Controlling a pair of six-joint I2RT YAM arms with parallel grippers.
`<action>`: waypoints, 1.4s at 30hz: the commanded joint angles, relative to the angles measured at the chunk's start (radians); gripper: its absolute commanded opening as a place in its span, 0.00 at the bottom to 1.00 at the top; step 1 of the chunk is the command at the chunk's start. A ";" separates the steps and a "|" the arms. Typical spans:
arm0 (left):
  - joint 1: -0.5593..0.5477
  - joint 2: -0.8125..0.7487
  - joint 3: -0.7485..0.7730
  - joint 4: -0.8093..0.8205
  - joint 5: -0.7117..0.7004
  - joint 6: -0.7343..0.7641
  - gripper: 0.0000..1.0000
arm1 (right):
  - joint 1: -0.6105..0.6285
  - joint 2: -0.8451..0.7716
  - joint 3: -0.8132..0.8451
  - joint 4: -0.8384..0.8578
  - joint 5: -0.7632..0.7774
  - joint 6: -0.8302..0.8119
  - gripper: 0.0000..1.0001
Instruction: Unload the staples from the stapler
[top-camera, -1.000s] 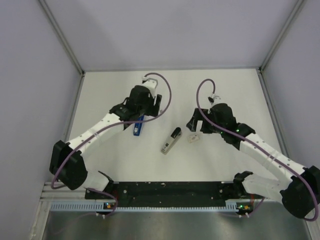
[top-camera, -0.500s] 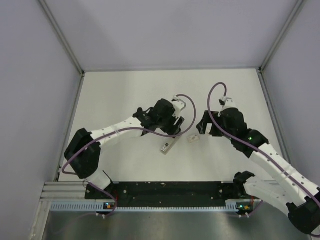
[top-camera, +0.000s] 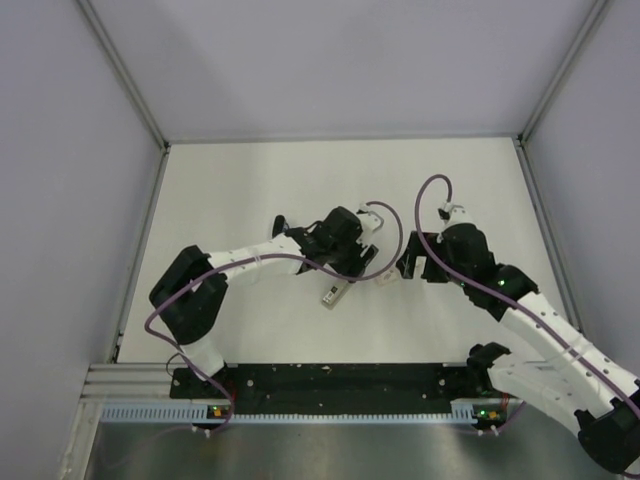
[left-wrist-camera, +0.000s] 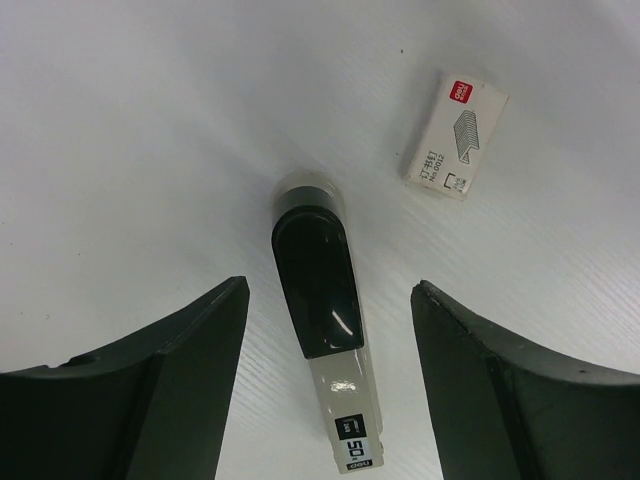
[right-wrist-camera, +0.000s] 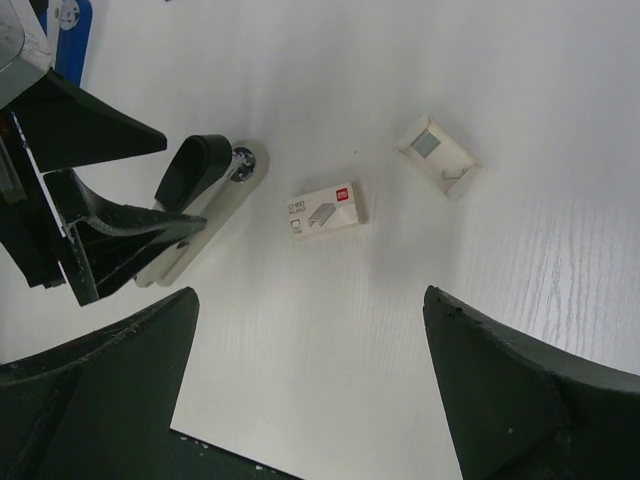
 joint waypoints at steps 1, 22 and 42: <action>-0.001 0.029 0.025 0.058 0.004 0.001 0.72 | -0.002 0.003 -0.002 0.015 -0.013 0.010 0.94; -0.001 0.034 0.037 0.064 -0.003 0.001 0.00 | -0.002 0.017 -0.030 0.038 -0.056 0.031 0.93; -0.004 -0.252 -0.038 0.086 0.216 0.004 0.00 | -0.002 0.206 -0.030 0.238 -0.221 0.118 0.79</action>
